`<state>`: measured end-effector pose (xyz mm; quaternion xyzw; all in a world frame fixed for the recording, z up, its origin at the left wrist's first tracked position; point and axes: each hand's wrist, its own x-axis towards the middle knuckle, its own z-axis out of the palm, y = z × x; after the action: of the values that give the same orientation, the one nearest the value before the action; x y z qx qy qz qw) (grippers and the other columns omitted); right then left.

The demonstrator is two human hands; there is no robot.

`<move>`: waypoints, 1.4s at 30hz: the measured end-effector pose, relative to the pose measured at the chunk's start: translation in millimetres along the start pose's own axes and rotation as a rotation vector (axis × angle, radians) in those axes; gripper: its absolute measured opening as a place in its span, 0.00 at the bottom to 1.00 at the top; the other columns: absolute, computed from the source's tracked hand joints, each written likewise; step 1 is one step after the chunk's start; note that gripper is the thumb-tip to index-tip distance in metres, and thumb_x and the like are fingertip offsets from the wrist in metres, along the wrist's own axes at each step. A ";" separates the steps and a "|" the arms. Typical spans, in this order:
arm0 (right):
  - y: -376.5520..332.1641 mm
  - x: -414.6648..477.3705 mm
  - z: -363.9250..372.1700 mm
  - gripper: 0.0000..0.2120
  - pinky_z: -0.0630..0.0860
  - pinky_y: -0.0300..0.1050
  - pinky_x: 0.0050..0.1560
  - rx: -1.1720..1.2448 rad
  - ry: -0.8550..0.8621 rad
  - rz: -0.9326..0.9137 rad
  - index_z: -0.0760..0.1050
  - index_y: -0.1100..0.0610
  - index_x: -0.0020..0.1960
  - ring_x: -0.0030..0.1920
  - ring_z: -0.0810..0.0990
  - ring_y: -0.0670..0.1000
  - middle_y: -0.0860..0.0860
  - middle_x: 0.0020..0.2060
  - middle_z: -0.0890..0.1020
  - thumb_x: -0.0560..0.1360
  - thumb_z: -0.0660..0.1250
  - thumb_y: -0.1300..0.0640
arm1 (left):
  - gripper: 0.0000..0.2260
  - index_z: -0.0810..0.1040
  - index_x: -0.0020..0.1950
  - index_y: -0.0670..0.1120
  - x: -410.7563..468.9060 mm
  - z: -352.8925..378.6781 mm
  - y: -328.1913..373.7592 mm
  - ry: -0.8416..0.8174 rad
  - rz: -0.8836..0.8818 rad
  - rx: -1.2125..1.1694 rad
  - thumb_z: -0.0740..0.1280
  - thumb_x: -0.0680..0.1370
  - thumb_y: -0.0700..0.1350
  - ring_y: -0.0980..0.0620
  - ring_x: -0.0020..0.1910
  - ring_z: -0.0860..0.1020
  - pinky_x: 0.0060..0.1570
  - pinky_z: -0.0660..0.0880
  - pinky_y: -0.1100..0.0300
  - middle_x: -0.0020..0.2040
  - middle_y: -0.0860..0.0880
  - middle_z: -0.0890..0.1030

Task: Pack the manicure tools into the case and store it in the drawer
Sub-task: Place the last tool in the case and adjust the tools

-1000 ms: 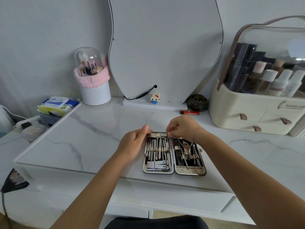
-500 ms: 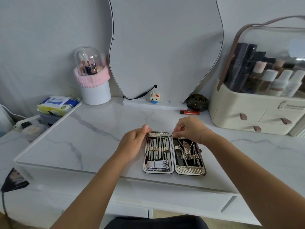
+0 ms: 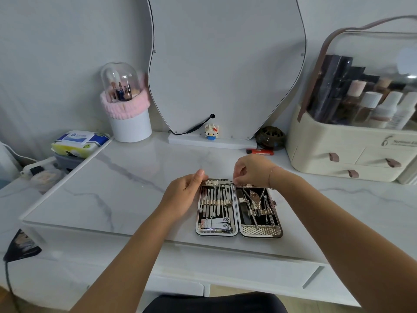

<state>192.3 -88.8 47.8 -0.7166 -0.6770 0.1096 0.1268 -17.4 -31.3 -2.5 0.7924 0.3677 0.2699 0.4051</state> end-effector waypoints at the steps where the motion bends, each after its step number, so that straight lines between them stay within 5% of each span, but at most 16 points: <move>1: -1.5 1.1 0.1 0.04 0.73 0.34 0.40 0.010 -0.011 -0.004 0.82 0.56 0.43 0.39 0.76 0.44 0.46 0.38 0.80 0.71 0.71 0.56 | 0.28 0.79 0.59 0.53 -0.2 0.1 0.4 0.003 0.001 0.002 0.48 0.74 0.65 0.59 0.60 0.73 0.58 0.64 0.64 0.60 0.55 0.79; 12: -7.4 9.1 0.8 0.05 0.76 0.40 0.45 0.016 -0.039 -0.001 0.82 0.58 0.44 0.40 0.78 0.45 0.48 0.39 0.82 0.70 0.71 0.57 | 0.25 0.79 0.59 0.52 -1.6 -1.2 2.2 0.009 -0.009 -0.019 0.49 0.77 0.63 0.61 0.58 0.72 0.50 0.63 0.71 0.59 0.56 0.80; 23: -6.9 5.5 7.8 0.04 0.72 0.37 0.42 0.091 0.054 0.032 0.82 0.55 0.44 0.40 0.77 0.45 0.45 0.36 0.79 0.70 0.72 0.56 | 0.28 0.78 0.60 0.52 -4.0 -2.9 4.2 -0.001 -0.016 -0.036 0.48 0.75 0.65 0.61 0.60 0.71 0.57 0.61 0.66 0.61 0.56 0.78; 28: -5.5 -11.2 15.5 0.09 0.75 0.41 0.45 0.165 0.149 0.113 0.80 0.53 0.52 0.40 0.76 0.46 0.48 0.40 0.79 0.74 0.67 0.54 | 0.28 0.77 0.62 0.52 -6.6 -3.5 7.3 0.008 -0.030 -0.070 0.48 0.76 0.64 0.59 0.62 0.73 0.61 0.64 0.62 0.61 0.56 0.78; 31: 4.1 -44.9 7.4 0.10 0.76 0.44 0.53 0.347 0.372 0.270 0.79 0.55 0.55 0.47 0.78 0.48 0.48 0.46 0.80 0.76 0.65 0.54 | 0.25 0.78 0.58 0.53 -11.2 -8.8 8.1 0.065 -0.109 -0.170 0.53 0.75 0.66 0.57 0.62 0.74 0.65 0.65 0.58 0.60 0.54 0.79; 35: 25.8 -101.1 6.9 0.09 0.80 0.43 0.42 0.750 0.448 0.498 0.78 0.65 0.52 0.42 0.80 0.52 0.56 0.41 0.81 0.77 0.63 0.61 | 0.14 0.78 0.45 0.54 -31.9 -10.1 7.5 0.124 -0.267 -0.340 0.64 0.69 0.62 0.51 0.59 0.76 0.67 0.67 0.49 0.55 0.50 0.81; 38: 18.9 -120.1 18.2 0.08 0.80 0.37 0.33 0.995 0.311 0.510 0.76 0.67 0.53 0.38 0.80 0.52 0.59 0.40 0.81 0.77 0.62 0.65 | 0.15 0.74 0.61 0.44 -43.4 -6.7 18.2 0.006 -0.370 -0.635 0.65 0.77 0.49 0.48 0.64 0.72 0.64 0.68 0.54 0.61 0.45 0.75; 42: 7.6 -124.5 28.5 0.08 0.82 0.43 0.43 0.981 0.382 0.486 0.79 0.66 0.49 0.40 0.81 0.53 0.59 0.40 0.83 0.77 0.62 0.65 | 0.19 0.71 0.65 0.39 -45.8 -9.1 33.5 -0.008 -0.539 -0.888 0.61 0.78 0.48 0.48 0.62 0.71 0.58 0.68 0.56 0.63 0.43 0.73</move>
<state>182.7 -212.5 16.5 -0.7159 -0.3282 0.3054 0.5353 -38.6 -77.5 24.4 0.4224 0.4072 0.2828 0.7588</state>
